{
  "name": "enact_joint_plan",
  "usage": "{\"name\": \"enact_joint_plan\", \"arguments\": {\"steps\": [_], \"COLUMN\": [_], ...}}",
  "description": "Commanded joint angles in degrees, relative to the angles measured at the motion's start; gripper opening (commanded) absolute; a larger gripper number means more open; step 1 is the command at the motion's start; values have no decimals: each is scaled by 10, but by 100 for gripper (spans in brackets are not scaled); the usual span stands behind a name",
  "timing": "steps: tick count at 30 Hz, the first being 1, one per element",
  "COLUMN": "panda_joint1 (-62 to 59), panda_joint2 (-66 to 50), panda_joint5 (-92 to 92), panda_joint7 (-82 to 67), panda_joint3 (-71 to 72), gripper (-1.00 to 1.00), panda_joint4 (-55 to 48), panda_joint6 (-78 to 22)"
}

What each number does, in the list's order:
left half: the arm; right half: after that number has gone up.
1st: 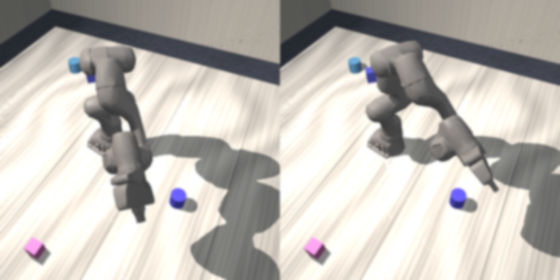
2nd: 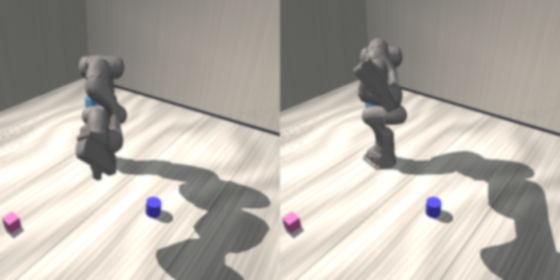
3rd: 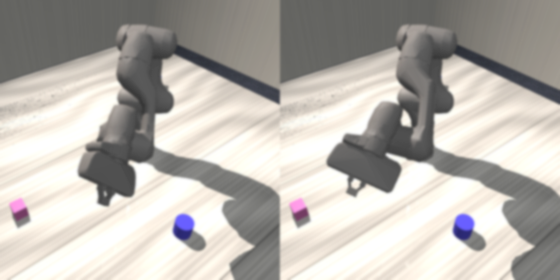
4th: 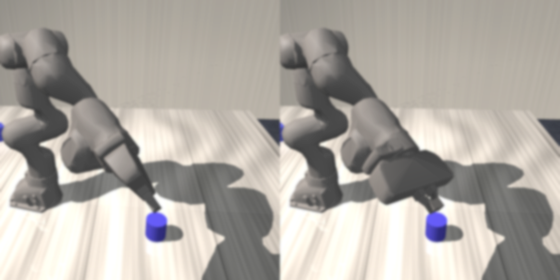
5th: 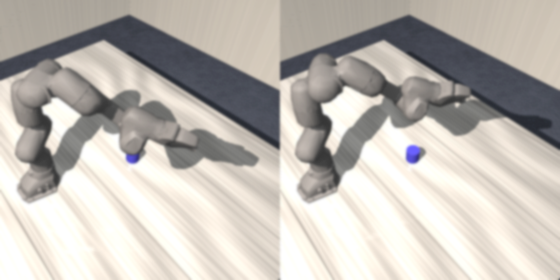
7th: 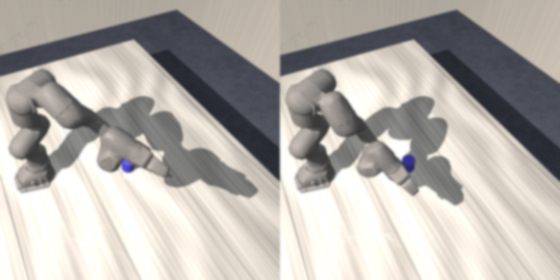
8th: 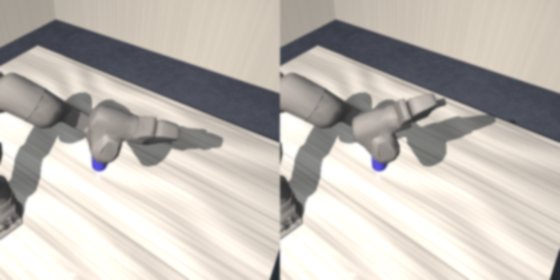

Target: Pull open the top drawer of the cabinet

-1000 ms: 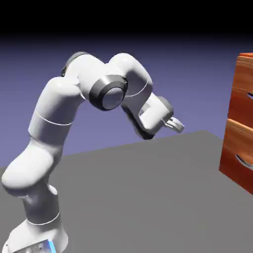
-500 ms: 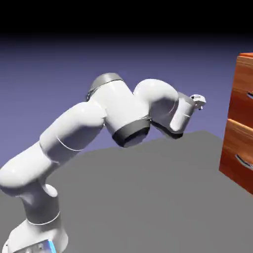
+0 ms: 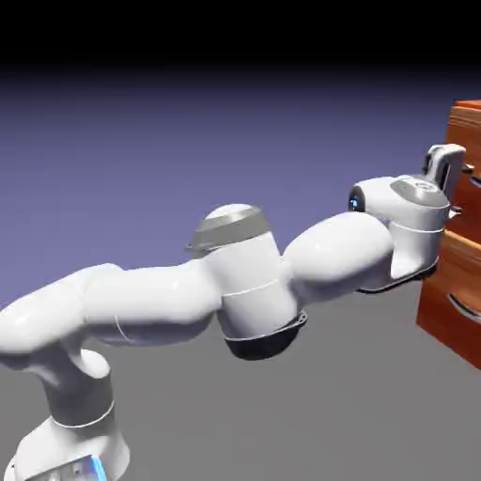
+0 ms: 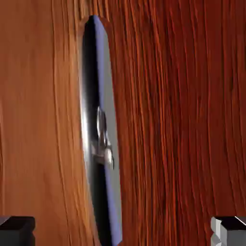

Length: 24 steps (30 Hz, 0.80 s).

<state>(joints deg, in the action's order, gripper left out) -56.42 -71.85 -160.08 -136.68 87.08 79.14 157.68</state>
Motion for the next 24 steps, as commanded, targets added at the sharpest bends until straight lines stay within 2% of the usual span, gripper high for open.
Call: {"name": "enact_joint_plan", "arguments": {"steps": [1, 10, 11, 24], "panda_joint1": [13, 129, 129, -30], "panda_joint2": [-4, -36, -36, -12], "panda_joint5": [6, 55, 55, -4], "panda_joint7": [-9, -88, -88, -11], "panda_joint3": [-3, -28, -28, 22], "gripper": [0, 0, -100, -100], "panda_joint4": [-21, -204, -204, 45], "panda_joint6": [7, 72, 72, -20]}}
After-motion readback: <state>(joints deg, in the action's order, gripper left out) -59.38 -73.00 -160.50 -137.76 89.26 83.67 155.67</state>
